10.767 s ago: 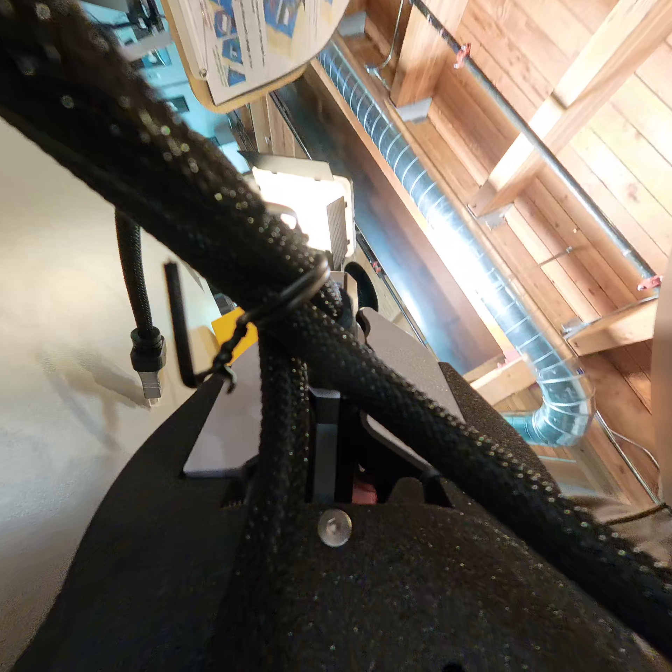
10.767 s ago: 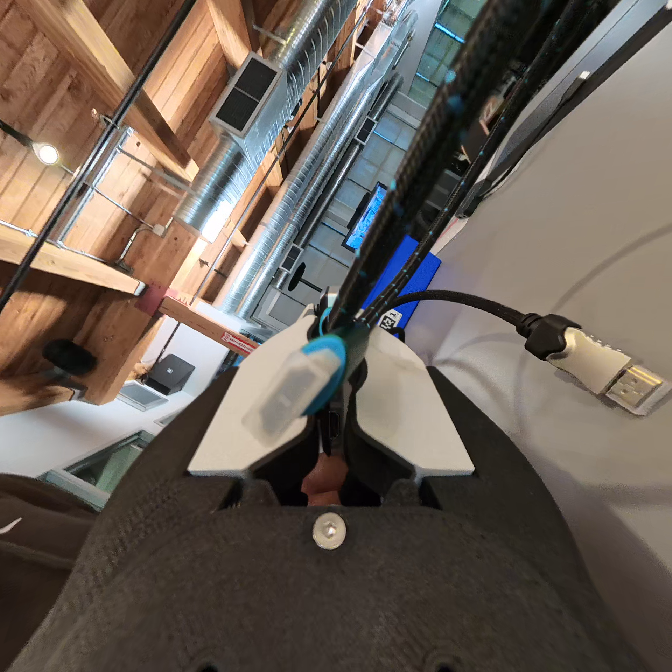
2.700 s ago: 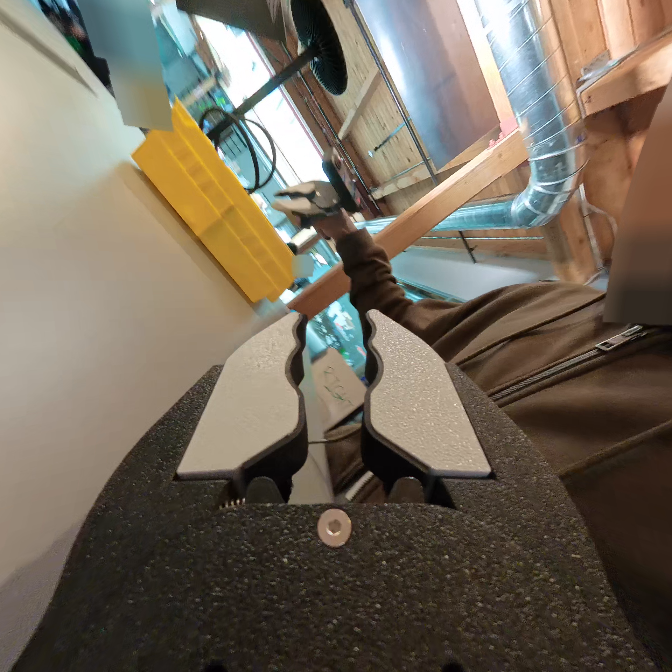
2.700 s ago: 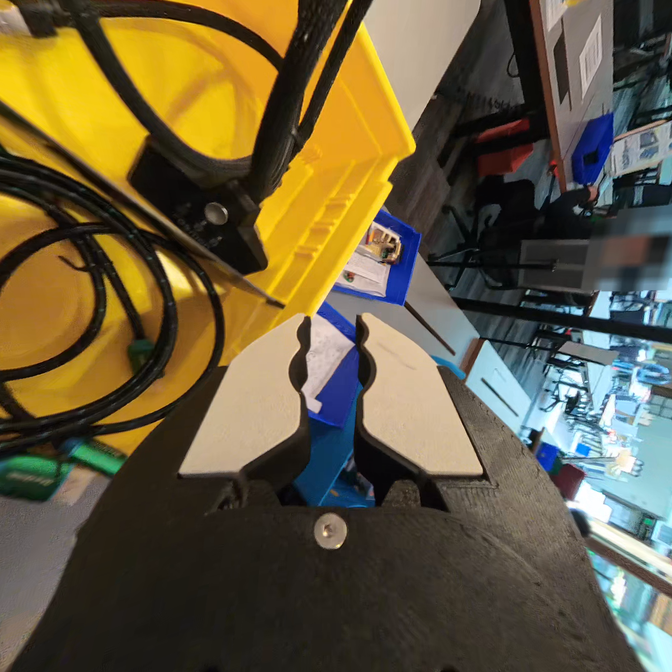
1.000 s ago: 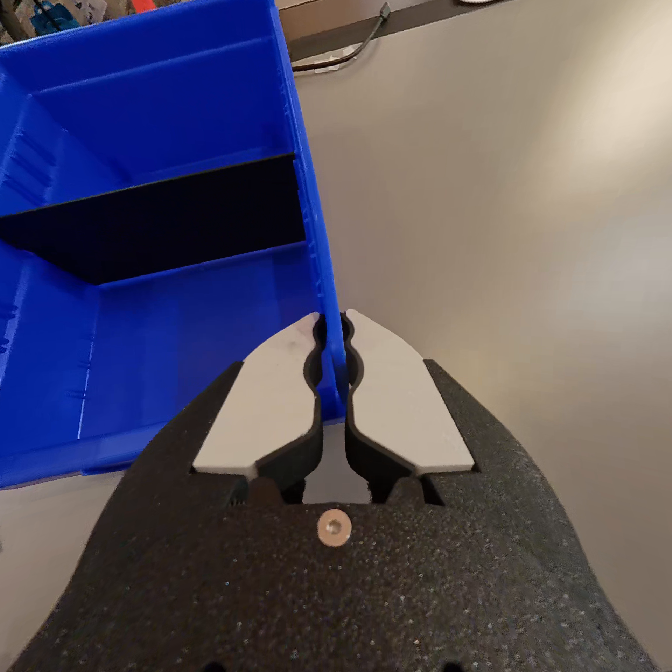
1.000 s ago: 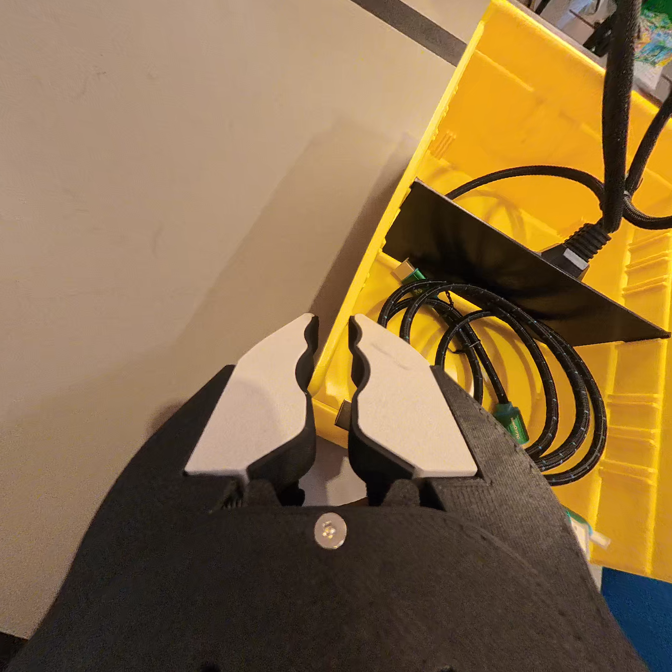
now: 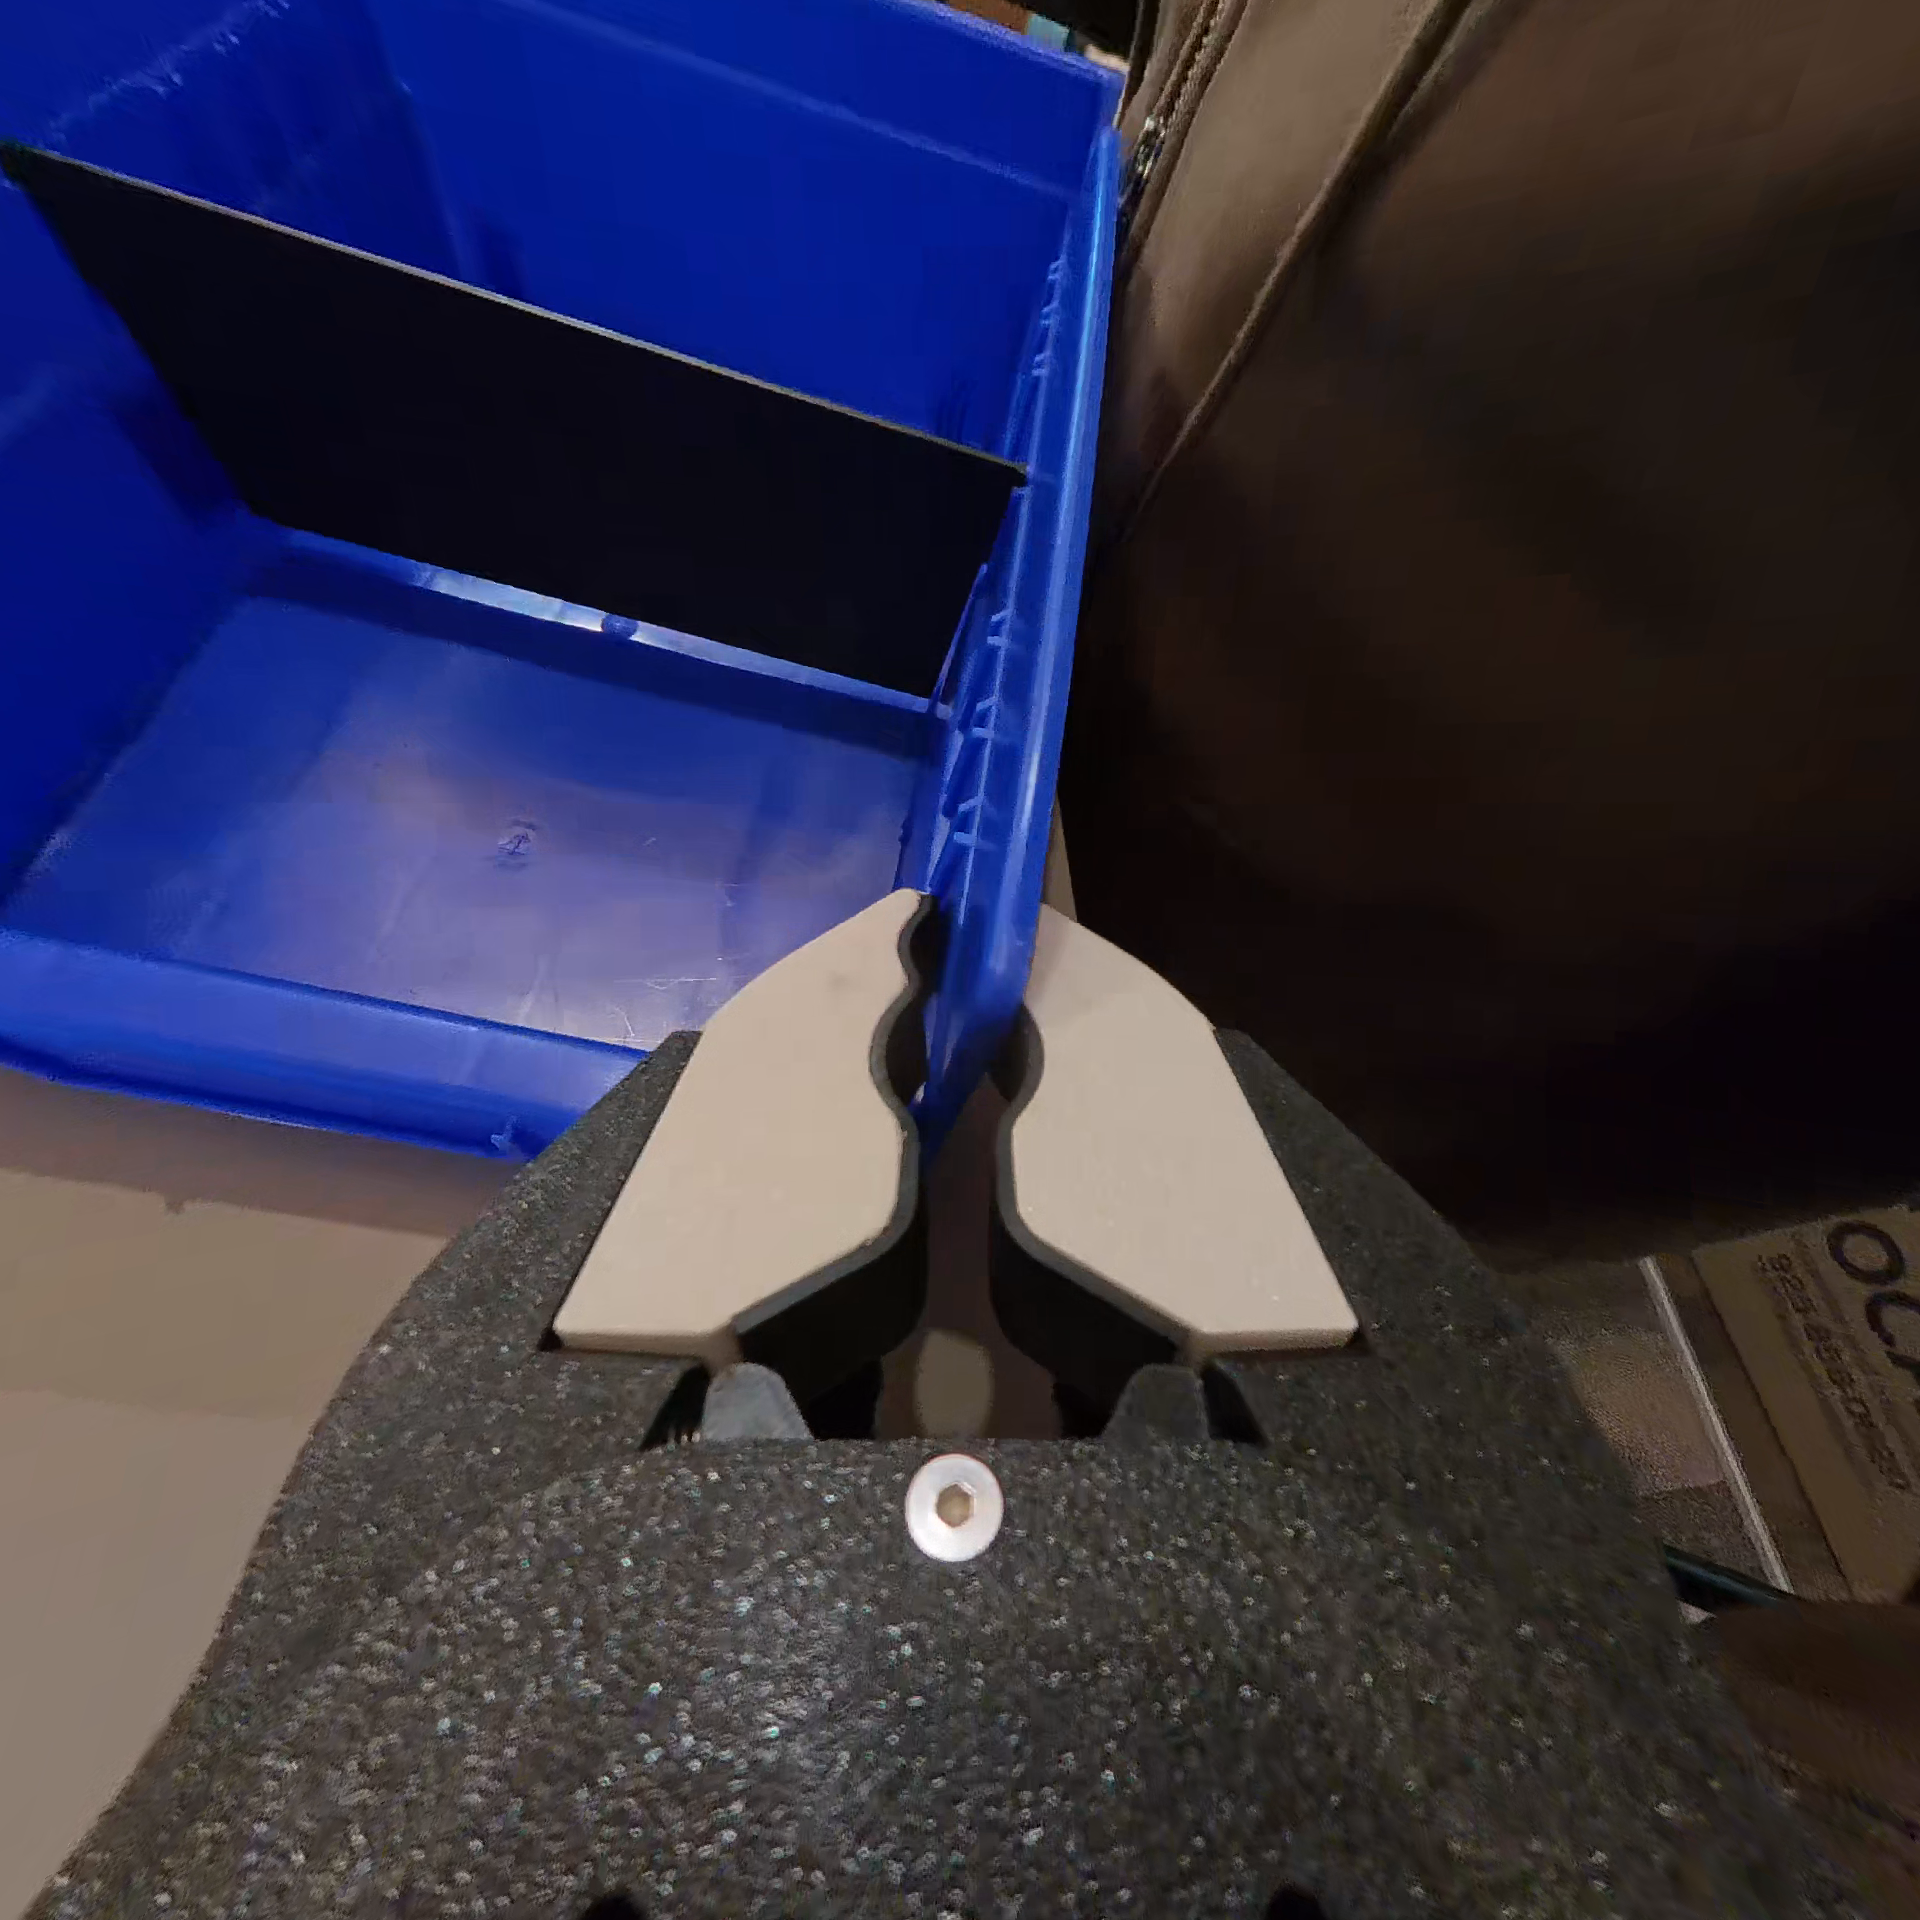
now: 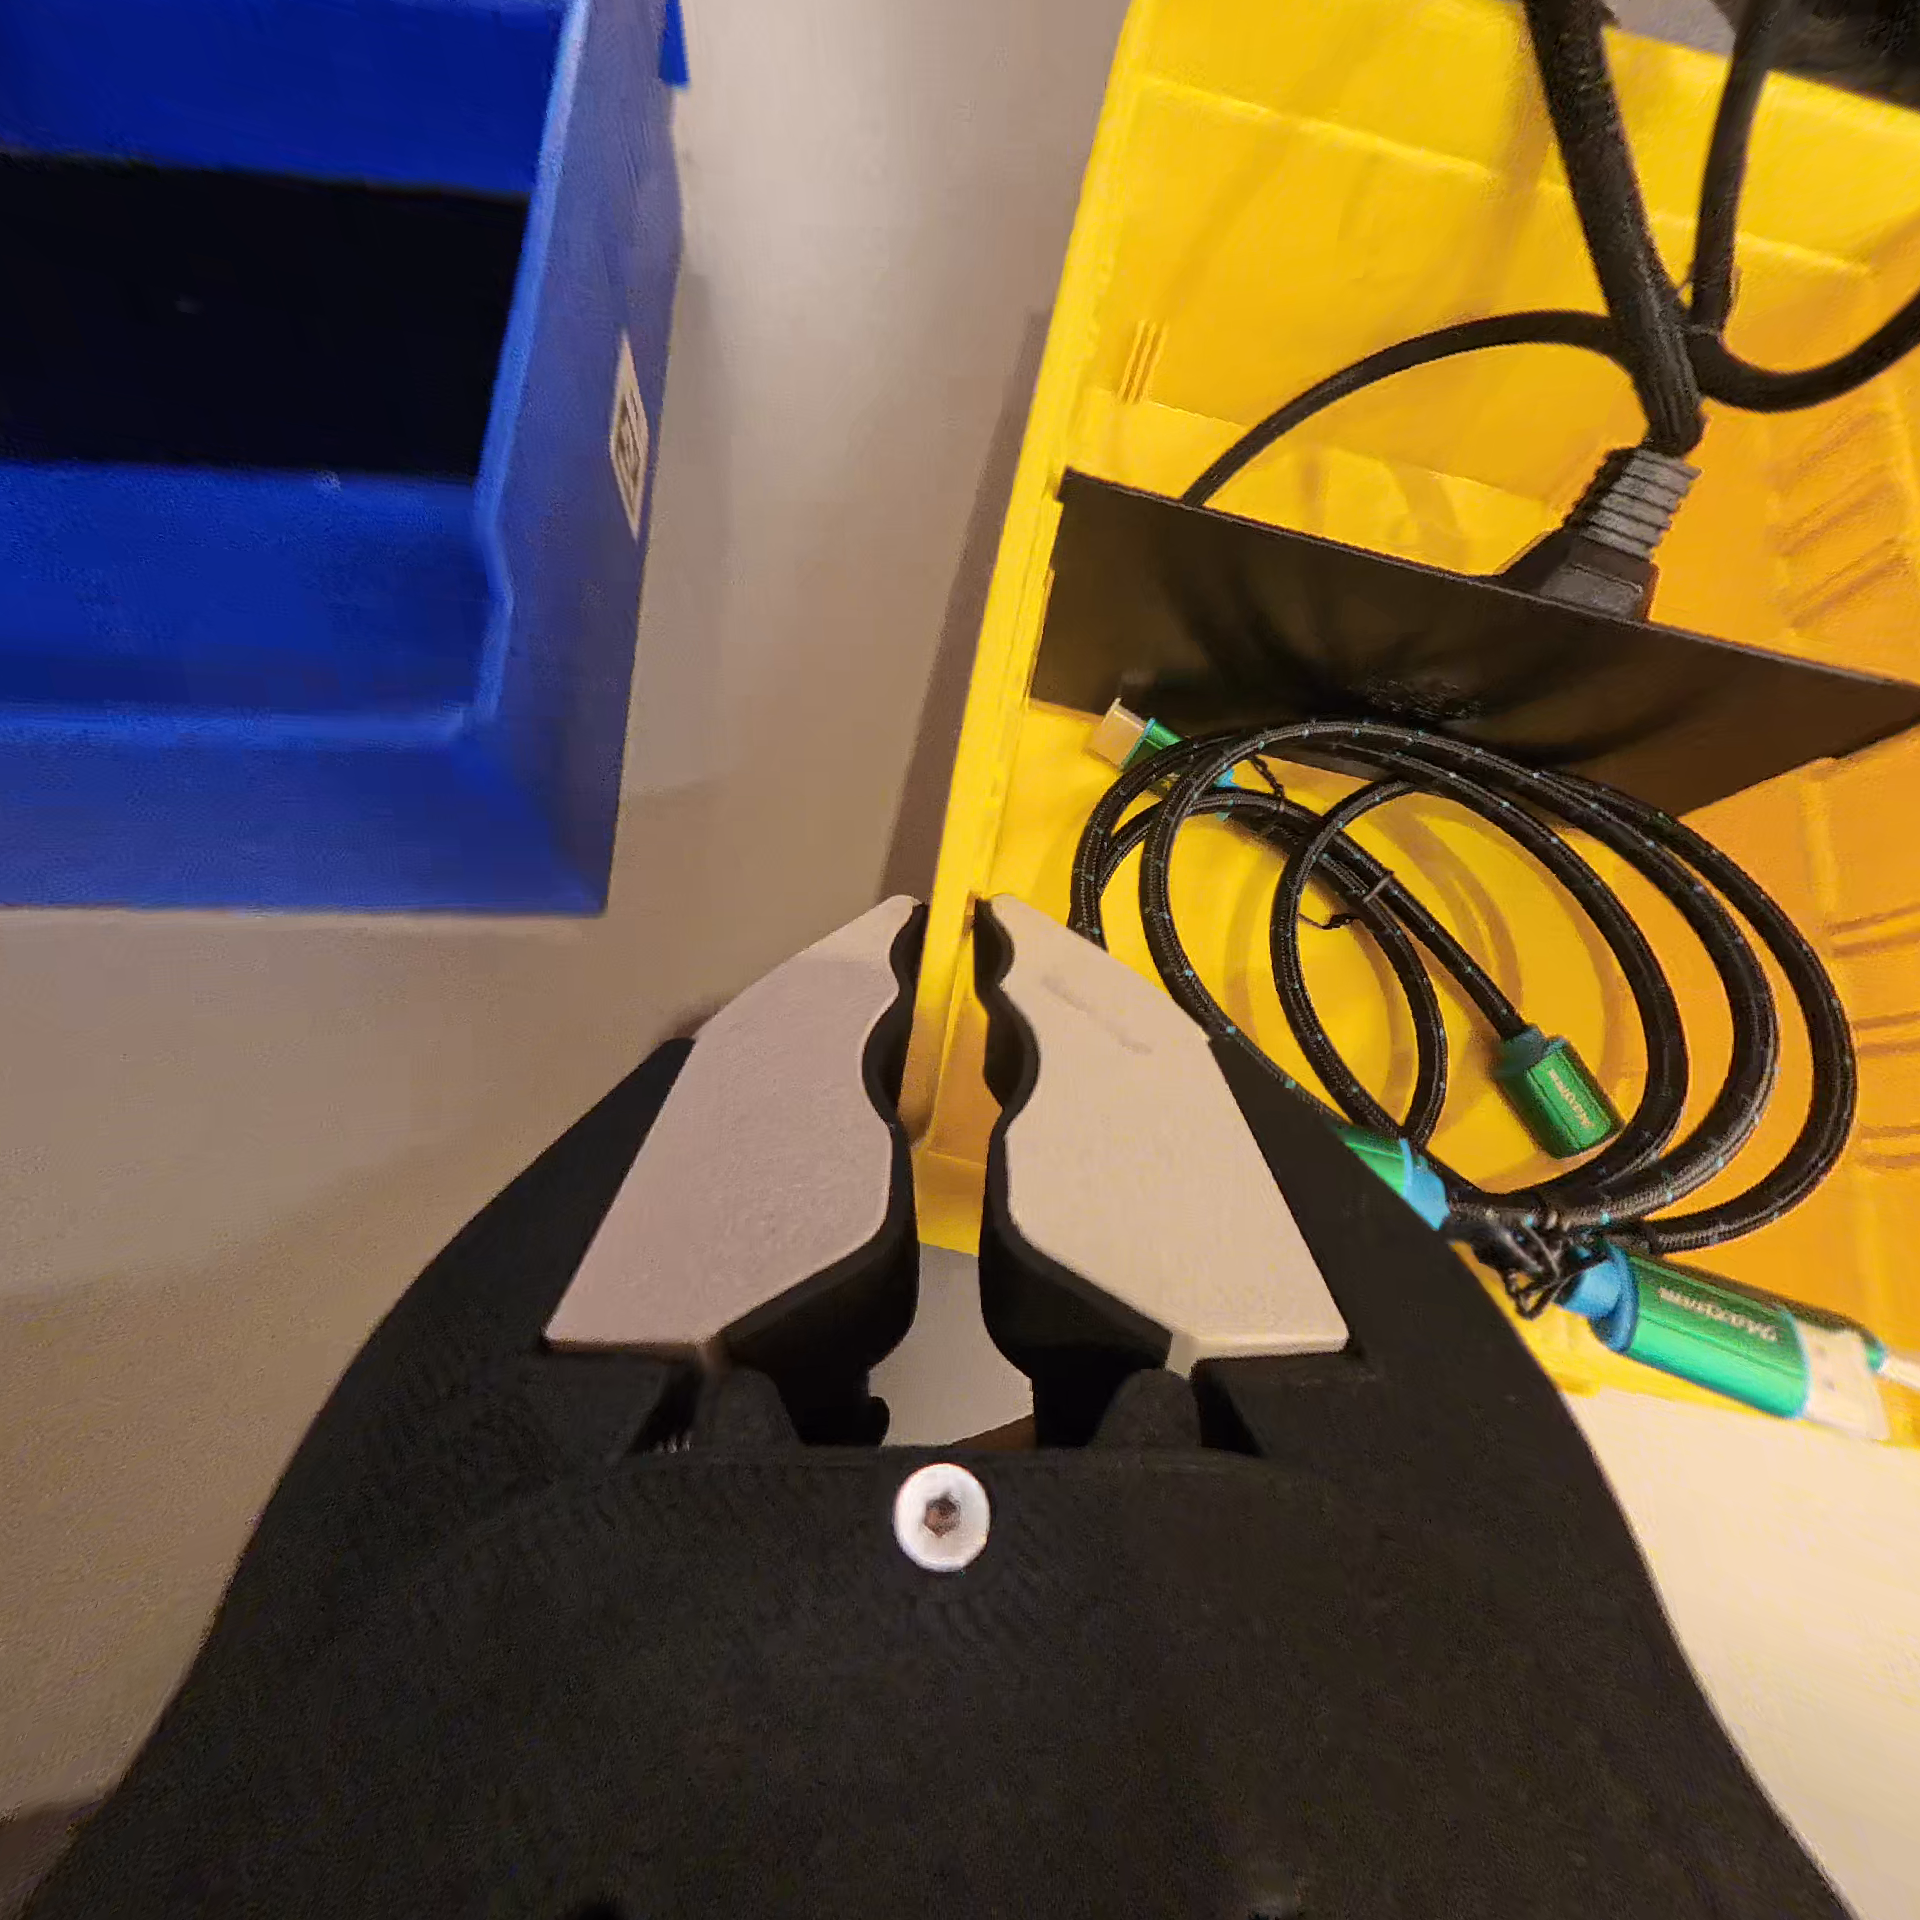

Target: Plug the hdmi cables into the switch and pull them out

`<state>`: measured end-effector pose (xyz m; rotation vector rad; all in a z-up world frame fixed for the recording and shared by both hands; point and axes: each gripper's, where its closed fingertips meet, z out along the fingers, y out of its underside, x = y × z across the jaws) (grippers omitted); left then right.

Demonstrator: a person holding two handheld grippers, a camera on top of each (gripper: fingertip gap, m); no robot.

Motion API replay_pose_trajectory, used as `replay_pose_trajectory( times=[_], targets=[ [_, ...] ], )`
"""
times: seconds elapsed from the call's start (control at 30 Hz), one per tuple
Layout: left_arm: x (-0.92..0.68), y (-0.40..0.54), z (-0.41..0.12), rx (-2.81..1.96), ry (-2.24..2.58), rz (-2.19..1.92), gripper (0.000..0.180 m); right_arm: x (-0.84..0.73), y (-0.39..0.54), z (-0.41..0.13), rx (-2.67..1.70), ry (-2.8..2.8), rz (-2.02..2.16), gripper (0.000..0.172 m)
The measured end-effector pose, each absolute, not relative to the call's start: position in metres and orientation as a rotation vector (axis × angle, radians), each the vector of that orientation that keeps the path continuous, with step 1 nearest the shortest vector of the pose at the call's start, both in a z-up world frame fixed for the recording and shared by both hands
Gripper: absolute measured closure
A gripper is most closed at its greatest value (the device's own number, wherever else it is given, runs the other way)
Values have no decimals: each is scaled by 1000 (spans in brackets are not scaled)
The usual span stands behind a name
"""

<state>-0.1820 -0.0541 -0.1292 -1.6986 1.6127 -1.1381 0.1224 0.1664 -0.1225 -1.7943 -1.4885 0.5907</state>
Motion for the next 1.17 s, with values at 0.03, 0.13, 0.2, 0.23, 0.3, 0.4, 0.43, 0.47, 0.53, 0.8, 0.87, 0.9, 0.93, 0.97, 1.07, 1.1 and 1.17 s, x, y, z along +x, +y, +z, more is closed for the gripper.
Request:
replay_pose_trajectory(
  times=[0.03,0.13,0.2,0.23,0.3,0.4,0.43,0.47,0.53,0.8,0.87,0.9,0.93,0.97,1.07,1.1,1.17],
  targets=[
    [-175,-54,-129,-1695,1625,-1144,173,114,170,-123,-1777,-1505,613,165],
    [-156,-56,-129,-1682,1648,-1149,173,87,181,-123,-1735,-1542,675,167],
    [-145,-58,-129,-1683,1643,-1149,173,69,185,-123,-1715,-1556,718,167],
    [-140,-60,-129,-1687,1640,-1149,173,61,186,-123,-1707,-1562,737,167],
    [-133,-63,-129,-1697,1623,-1145,173,47,187,-123,-1691,-1576,774,167],
    [-126,-67,-129,-1725,1578,-1142,173,30,185,-123,-1680,-1590,807,167],
    [-125,-68,-129,-1738,1560,-1147,172,27,185,-122,-1681,-1592,799,167],
    [-125,-68,-128,-1750,1536,-1159,172,26,187,-121,-1684,-1588,775,166],
    [-125,-71,-120,-1739,1465,-1246,166,26,197,-111,-1689,-1531,708,142],
    [-162,-28,-36,-1518,1112,-1310,151,87,202,-14,-1768,-1194,524,107],
    [-183,26,-31,-1634,887,-1118,129,106,179,-14,-1915,-1103,486,107],
    [-196,55,-33,-1711,759,-1030,124,116,166,-22,-2013,-1058,444,107],
    [-208,81,-37,-1785,637,-957,119,124,150,-34,-2111,-1010,412,104],
    [-220,104,-42,-1851,533,-899,118,129,132,-47,-2196,-961,421,101],
    [-227,151,-66,-2070,384,-879,117,127,76,-82,-2397,-818,575,90],
    [-227,164,-75,-2139,349,-882,120,128,63,-91,-2443,-780,591,88],
    [-220,188,-84,-2215,334,-914,126,130,46,-103,-2491,-716,585,88]
  ],
)
